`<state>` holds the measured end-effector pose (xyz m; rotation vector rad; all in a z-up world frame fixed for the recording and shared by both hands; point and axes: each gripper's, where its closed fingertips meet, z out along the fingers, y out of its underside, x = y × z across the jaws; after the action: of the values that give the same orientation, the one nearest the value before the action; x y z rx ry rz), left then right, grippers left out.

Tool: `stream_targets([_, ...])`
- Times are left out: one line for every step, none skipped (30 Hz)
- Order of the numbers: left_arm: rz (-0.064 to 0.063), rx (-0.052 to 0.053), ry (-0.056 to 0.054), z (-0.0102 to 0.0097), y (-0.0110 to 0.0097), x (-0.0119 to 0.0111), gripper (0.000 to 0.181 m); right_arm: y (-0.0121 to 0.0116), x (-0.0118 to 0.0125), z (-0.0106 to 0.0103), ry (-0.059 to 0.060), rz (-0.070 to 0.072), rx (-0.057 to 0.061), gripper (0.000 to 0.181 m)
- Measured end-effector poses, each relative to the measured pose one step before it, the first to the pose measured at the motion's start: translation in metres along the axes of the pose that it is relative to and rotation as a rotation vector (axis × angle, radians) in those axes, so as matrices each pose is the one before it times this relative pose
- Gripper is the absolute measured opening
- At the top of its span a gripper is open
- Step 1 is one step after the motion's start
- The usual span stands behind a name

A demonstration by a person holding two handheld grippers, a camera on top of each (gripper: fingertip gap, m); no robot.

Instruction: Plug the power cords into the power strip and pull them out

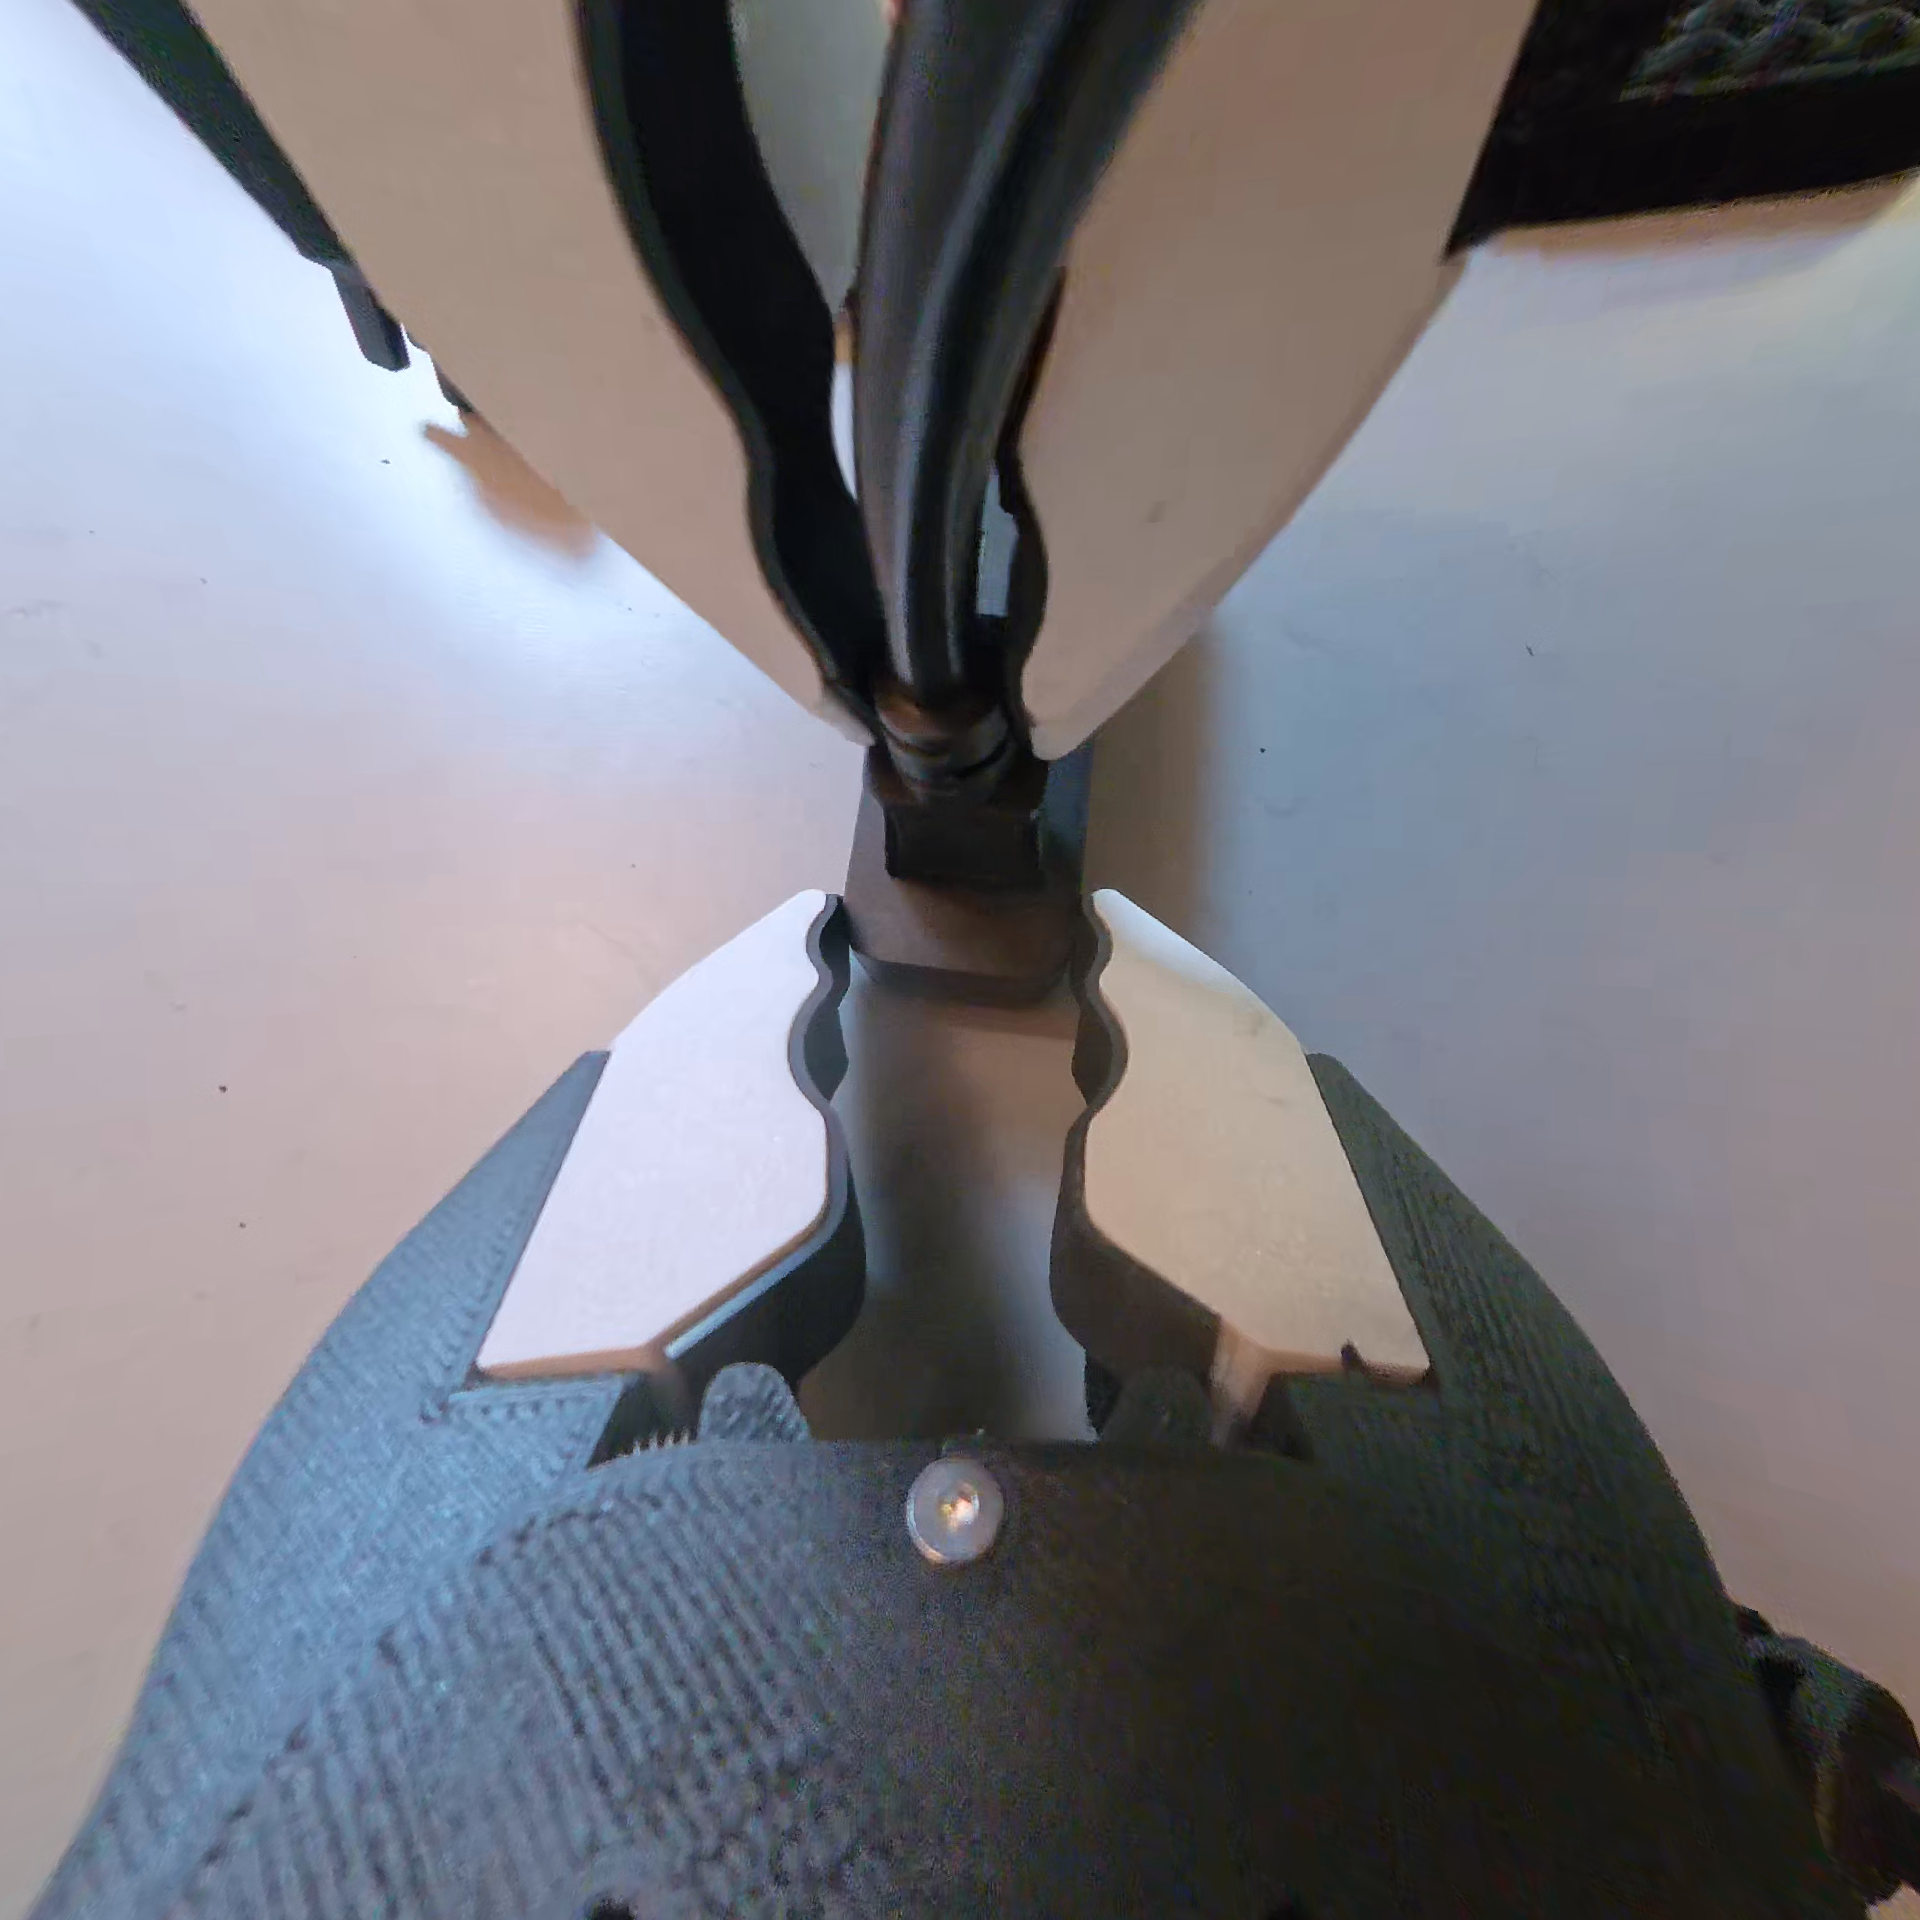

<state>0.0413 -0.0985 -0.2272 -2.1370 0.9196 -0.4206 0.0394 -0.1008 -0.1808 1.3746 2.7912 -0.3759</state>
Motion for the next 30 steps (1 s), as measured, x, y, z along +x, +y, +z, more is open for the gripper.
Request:
stream_targets([0.003,0.0003,0.0008,-0.00008,0.00005,-0.0001,0.042,0.0004,-0.00114,0.00034,0.0156,-0.0055,0.0057,0.015])
stream_targets([0.001,0.0001,0.0031,0.00001,0.00012,-0.00002,0.042,0.00082,-0.00112,0.00014,0.0292,-0.0154,0.0004,0.016])
stream_targets([-0.0015,-0.0001,0.0013,-0.00002,0.00002,-0.00001,0.042,0.00021,-0.00036,-0.00002,0.0079,0.0058,0.0167,0.016])
stream_targets([-0.0008,-0.0005,-0.0018,0.00002,0.00001,0.00003,0.042,0.00022,0.00009,-0.00011,-0.0039,0.0148,0.0227,0.016])
stream_targets([-0.0008,-0.0011,-0.0042,0.00003,-0.00008,-0.00001,0.042,-0.0002,0.00007,-0.00006,-0.0019,0.0041,0.0125,0.016])
stream_targets([-0.0032,-0.0023,-0.003,-0.00003,-0.00009,0.00004,0.042,0.00007,0.00088,-0.0001,-0.0032,0.0043,0.0009,0.016])
stream_targets([-0.0009,-0.001,-0.0015,-0.00003,-0.00004,0.0,0.042,0.00002,0.00029,0.00001,-0.0014,-0.0026,-0.0048,0.015])
stream_targets([-0.0006,0.0015,0.0013,-0.00001,-0.00009,-0.00008,0.042,-0.00025,0.0001,0.0002,0.0001,-0.0007,-0.0049,0.016])
stream_targets([-0.0041,0.0013,0.0017,0.00003,-0.00011,0.00002,0.042,0.00011,0.00008,-0.00016,0.0044,-0.0006,-0.0075,0.015])
stream_targets([-0.0029,0.0007,0.0006,-0.00001,-0.00004,-0.00008,0.042,-0.0001,-0.00035,0.00011,0.0081,-0.0003,-0.0112,0.015])
stream_targets([-0.0017,0.0009,-0.0007,-0.00009,0.00002,0.00011,0.042,0.00002,-0.00004,-0.00014,0.0166,-0.0041,-0.012,0.015])
stream_targets([0.0007,0.0015,-0.0021,-0.00019,0.0002,-0.00011,0.042,-0.00012,0.00068,0.00007,0.0245,-0.0145,-0.0014,0.015])
stream_targets([0.0025,0.0019,-0.0016,-0.0005,0.00031,0.00006,0.042,-0.00192,-0.0013,-0.00042,0.0222,-0.0119,0.0187,0.015])
stream_targets([-0.0013,0.0,0.0014,-0.00038,0.00033,0.00007,0.042,-0.00079,0.00111,-0.00049,0.0237,-0.0055,0.0312,0.016])
stream_targets([-0.0044,-0.0009,0.0023,0.00004,0.00015,-0.00002,0.042,-0.00012,0.00099,-0.00038,0.0195,0.0014,0.0357,0.016])
stream_targets([-0.0006,-0.0002,0.0005,0.00004,-0.00002,-0.00011,0.042,-0.00007,0.0015,-0.00081,0.0215,0.0169,0.0425,0.02])
stream_targets([0.0012,0.0001,-0.0012,0.00012,-0.00011,0.00004,0.042,-0.00098,0.00135,-0.00261,0.0159,0.0178,0.0518,0.025])
stream_targets([0.0012,-0.0001,-0.0006,-0.00001,0.00002,-0.00002,0.042,-0.00217,0.00328,-0.00504,0.0265,0.0225,0.0659,0.029])
stream_targets([0.0006,-0.0001,0.001,-0.00023,0.00008,0.00016,0.042,-0.00281,0.00271,-0.00679,0.0182,0.0297,0.0747,0.036])
stream_targets([-0.0002,0.0004,0.0019,-0.00014,0.00009,0.00005,0.042,-0.0036,0.00129,-0.0086,0.0024,0.0411,0.0858,0.041])
stream_targets([-0.0026,0.0012,0.0013,-0.00037,0.0001,-0.00026,0.042,-0.00373,0.00059,-0.00946,-0.0065,0.0462,0.0922,0.042])
stream_targets([-0.0031,0.0019,0.0009,-0.00032,0.0,-0.00042,0.042,-0.0009,0.00023,-0.00868,-0.0112,0.0465,0.0735,0.043])
stream_targets([-0.0035,0.0023,0.0017,-0.0003,-0.00005,-0.00044,0.042,0.00279,0.00227,-0.00715,0.0025,0.0363,0.0471,0.046])
stream_targets([-0.0061,0.006,0.0028,-0.00052,-0.00066,-0.00038,0.043,0.00512,0.00589,-0.00619,0.0295,0.014,0.0371,0.047])
stream_targets([-0.0079,0.0119,0.0001,-0.00083,-0.0015,-0.00094,0.047,0.0054,0.00551,-0.0047,0.0345,0.0094,0.0277,0.047])
stream_targets([-0.0077,0.0131,0.0016,-0.00102,-0.00147,-0.00082,0.05,0.00445,0.00377,-0.00369,0.0229,0.0135,0.0324,0.047])
stream_targets([-0.0064,0.0108,0.0061,-0.00117,-0.00109,-0.00026,0.053,0.00144,0.00077,-0.00346,0.009,0.0116,0.0497,0.044])
stream_targets([-0.0045,0.0121,0.0033,-0.00132,-0.00122,-0.00068,0.056,-0.00119,0.00026,-0.0039,0.0127,0.0009,0.0658,0.037])
stream_targets([-0.0011,0.012,-0.0012,-0.00215,-0.00148,-0.00124,0.058,-0.00183,0.00262,-0.00579,0.031,-0.0133,0.069,0.03])
stream_targets([0.0007,0.008,-0.0015,-0.003,-0.00119,-0.00131,0.059,-0.0026,0.00573,-0.00554,0.0536,-0.0222,0.0664,0.022])
